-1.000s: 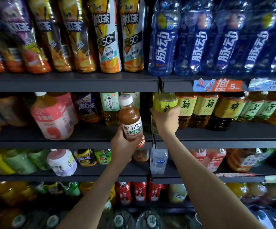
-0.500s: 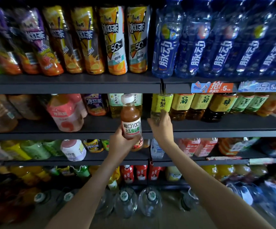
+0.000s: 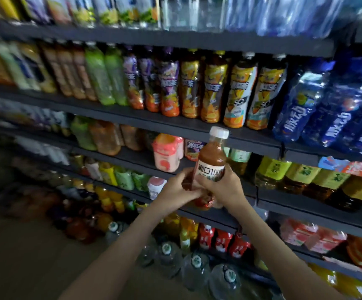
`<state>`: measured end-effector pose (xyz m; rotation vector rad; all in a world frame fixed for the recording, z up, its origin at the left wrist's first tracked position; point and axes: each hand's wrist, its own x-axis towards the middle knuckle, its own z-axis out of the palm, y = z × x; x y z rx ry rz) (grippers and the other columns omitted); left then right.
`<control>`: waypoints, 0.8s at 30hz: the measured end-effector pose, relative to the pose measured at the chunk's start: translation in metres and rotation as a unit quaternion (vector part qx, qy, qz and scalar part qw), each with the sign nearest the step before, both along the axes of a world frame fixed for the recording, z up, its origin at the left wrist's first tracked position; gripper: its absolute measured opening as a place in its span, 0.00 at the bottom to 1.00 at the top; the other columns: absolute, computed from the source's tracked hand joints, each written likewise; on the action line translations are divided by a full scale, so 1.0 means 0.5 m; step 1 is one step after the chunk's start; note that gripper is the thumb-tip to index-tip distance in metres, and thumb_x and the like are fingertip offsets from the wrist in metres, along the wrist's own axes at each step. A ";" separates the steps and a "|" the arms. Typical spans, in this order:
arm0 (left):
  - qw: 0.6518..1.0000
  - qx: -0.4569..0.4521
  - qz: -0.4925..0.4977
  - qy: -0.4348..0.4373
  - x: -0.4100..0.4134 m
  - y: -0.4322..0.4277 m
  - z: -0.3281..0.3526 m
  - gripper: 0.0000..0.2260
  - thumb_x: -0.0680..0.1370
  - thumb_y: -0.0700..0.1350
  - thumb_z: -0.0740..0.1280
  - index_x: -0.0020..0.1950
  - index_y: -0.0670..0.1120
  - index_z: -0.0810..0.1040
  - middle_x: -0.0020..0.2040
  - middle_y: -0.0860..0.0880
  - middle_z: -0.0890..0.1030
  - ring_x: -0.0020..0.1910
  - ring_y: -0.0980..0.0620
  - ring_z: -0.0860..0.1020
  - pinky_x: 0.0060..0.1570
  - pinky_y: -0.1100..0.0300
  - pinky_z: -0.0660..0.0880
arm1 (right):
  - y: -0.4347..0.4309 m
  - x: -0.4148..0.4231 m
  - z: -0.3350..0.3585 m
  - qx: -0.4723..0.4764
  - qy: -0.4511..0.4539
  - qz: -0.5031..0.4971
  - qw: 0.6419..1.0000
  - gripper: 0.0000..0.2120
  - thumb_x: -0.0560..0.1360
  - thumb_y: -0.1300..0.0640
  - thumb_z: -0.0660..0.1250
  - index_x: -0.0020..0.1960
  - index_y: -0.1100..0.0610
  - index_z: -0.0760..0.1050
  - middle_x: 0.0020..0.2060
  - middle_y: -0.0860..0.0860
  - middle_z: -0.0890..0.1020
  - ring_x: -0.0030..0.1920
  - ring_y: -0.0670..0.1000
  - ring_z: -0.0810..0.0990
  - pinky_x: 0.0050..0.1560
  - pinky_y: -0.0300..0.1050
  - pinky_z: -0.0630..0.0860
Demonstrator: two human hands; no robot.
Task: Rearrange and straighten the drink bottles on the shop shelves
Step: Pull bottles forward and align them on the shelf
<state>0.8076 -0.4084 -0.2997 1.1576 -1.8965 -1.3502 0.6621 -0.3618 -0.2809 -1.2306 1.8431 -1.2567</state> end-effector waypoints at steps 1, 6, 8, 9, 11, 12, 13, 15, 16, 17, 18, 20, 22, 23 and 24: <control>1.000 0.003 -0.002 0.006 0.028 -0.011 0.019 0.22 0.66 0.50 0.77 0.58 0.59 0.74 0.50 0.58 0.83 0.52 0.61 0.80 0.53 0.65 0.75 | -0.014 0.017 0.016 -0.016 -0.008 0.014 1.000 0.24 0.66 0.52 0.77 0.57 0.54 0.71 0.46 0.45 0.80 0.42 0.39 0.78 0.35 0.28 0.72; 0.999 -0.014 0.022 0.041 0.162 -0.087 0.091 0.22 0.63 0.57 0.75 0.55 0.60 0.77 0.52 0.55 0.83 0.54 0.56 0.80 0.56 0.53 0.77 | -0.108 0.122 0.085 -0.071 -0.015 0.063 0.995 0.25 0.64 0.50 0.78 0.58 0.54 0.73 0.47 0.47 0.83 0.47 0.44 0.81 0.47 0.44 0.79; 0.999 -0.039 0.020 0.027 0.218 -0.129 0.125 0.19 0.68 0.52 0.76 0.57 0.56 0.77 0.54 0.55 0.82 0.55 0.60 0.79 0.56 0.59 0.76 | -0.160 0.173 0.111 -0.081 -0.012 0.071 0.994 0.27 0.63 0.50 0.78 0.59 0.55 0.73 0.48 0.48 0.83 0.48 0.46 0.81 0.51 0.50 0.79; 0.998 -0.057 0.017 0.014 0.250 -0.156 0.143 0.17 0.71 0.48 0.75 0.58 0.54 0.75 0.55 0.55 0.82 0.54 0.63 0.79 0.55 0.64 0.75 | -0.188 0.201 0.124 -0.086 -0.015 0.074 0.993 0.27 0.63 0.49 0.78 0.58 0.54 0.74 0.48 0.48 0.83 0.48 0.46 0.82 0.52 0.51 0.79; 0.997 -0.082 0.013 -0.004 0.320 -0.214 0.177 0.16 0.74 0.44 0.72 0.59 0.55 0.74 0.55 0.58 0.80 0.54 0.66 0.78 0.54 0.67 0.74 | -0.249 0.264 0.148 -0.098 -0.020 0.080 0.992 0.27 0.62 0.48 0.78 0.57 0.53 0.74 0.48 0.47 0.83 0.48 0.47 0.82 0.53 0.53 0.79; 0.995 -0.095 0.016 -0.011 0.357 -0.246 0.192 0.16 0.74 0.44 0.71 0.60 0.54 0.74 0.56 0.59 0.79 0.54 0.65 0.78 0.56 0.66 0.75 | -0.279 0.298 0.161 -0.108 -0.024 0.082 0.990 0.26 0.62 0.49 0.78 0.56 0.52 0.74 0.47 0.46 0.83 0.48 0.46 0.82 0.52 0.52 0.79; 0.993 -0.115 0.025 -0.021 0.395 -0.277 0.208 0.15 0.75 0.45 0.71 0.60 0.53 0.75 0.56 0.58 0.79 0.55 0.63 0.78 0.56 0.64 0.75 | -0.311 0.331 0.175 -0.123 -0.027 0.082 0.989 0.25 0.63 0.50 0.78 0.56 0.52 0.74 0.47 0.45 0.83 0.48 0.45 0.81 0.52 0.49 0.79; 0.986 -0.153 0.055 -0.048 0.470 -0.342 0.236 0.14 0.76 0.48 0.69 0.61 0.52 0.75 0.56 0.57 0.79 0.54 0.62 0.77 0.55 0.66 0.74 | -0.377 0.397 0.209 -0.151 -0.021 0.079 0.985 0.23 0.64 0.52 0.78 0.54 0.51 0.73 0.46 0.44 0.82 0.46 0.42 0.80 0.49 0.42 0.78; 0.981 -0.168 0.070 -0.061 0.506 -0.372 0.251 0.15 0.76 0.48 0.69 0.62 0.53 0.74 0.56 0.57 0.78 0.53 0.63 0.77 0.52 0.69 0.74 | -0.409 0.429 0.225 -0.161 -0.023 0.075 0.984 0.22 0.64 0.53 0.78 0.54 0.51 0.73 0.46 0.45 0.82 0.47 0.42 0.80 0.48 0.40 0.77; 0.977 -0.187 0.081 -0.067 0.539 -0.399 0.267 0.15 0.77 0.48 0.68 0.63 0.53 0.74 0.56 0.57 0.78 0.53 0.63 0.77 0.51 0.71 0.73 | -0.440 0.458 0.240 -0.170 -0.027 0.070 0.983 0.23 0.64 0.53 0.78 0.55 0.52 0.74 0.47 0.46 0.82 0.48 0.43 0.81 0.49 0.41 0.78; 0.971 -0.212 0.089 -0.069 0.567 -0.428 0.285 0.16 0.77 0.48 0.68 0.64 0.52 0.73 0.56 0.56 0.78 0.53 0.62 0.77 0.50 0.72 0.73 | -0.471 0.484 0.255 -0.179 -0.030 0.064 0.981 0.23 0.64 0.53 0.78 0.55 0.53 0.74 0.48 0.47 0.82 0.48 0.45 0.81 0.50 0.44 0.78; 0.955 -0.268 0.108 -0.070 0.605 -0.489 0.324 0.16 0.77 0.47 0.68 0.64 0.50 0.74 0.55 0.54 0.79 0.52 0.61 0.77 0.51 0.75 0.72 | -0.525 0.526 0.285 -0.198 -0.028 0.053 0.978 0.23 0.64 0.53 0.78 0.55 0.52 0.74 0.47 0.46 0.82 0.48 0.44 0.81 0.52 0.48 0.79; 0.938 -0.314 0.135 -0.056 0.627 -0.548 0.366 0.16 0.76 0.45 0.69 0.63 0.49 0.75 0.54 0.52 0.79 0.51 0.60 0.76 0.47 0.80 0.70 | -0.570 0.560 0.317 -0.216 -0.015 0.046 0.975 0.22 0.64 0.52 0.78 0.54 0.49 0.73 0.47 0.45 0.81 0.48 0.44 0.80 0.53 0.48 0.79; 0.931 -0.331 0.143 -0.050 0.634 -0.577 0.385 0.16 0.76 0.45 0.69 0.63 0.48 0.75 0.53 0.52 0.79 0.51 0.59 0.76 0.45 0.81 0.69 | -0.591 0.572 0.332 -0.222 -0.008 0.042 0.974 0.22 0.64 0.51 0.78 0.54 0.49 0.73 0.47 0.45 0.81 0.48 0.44 0.80 0.53 0.49 0.78; 0.926 -0.344 0.147 -0.046 0.639 -0.604 0.402 0.16 0.76 0.44 0.69 0.64 0.48 0.75 0.53 0.53 0.79 0.51 0.59 0.76 0.44 0.82 0.68 | -0.611 0.583 0.347 -0.229 -0.006 0.041 0.973 0.22 0.63 0.51 0.78 0.53 0.49 0.73 0.47 0.45 0.82 0.48 0.45 0.80 0.54 0.50 0.78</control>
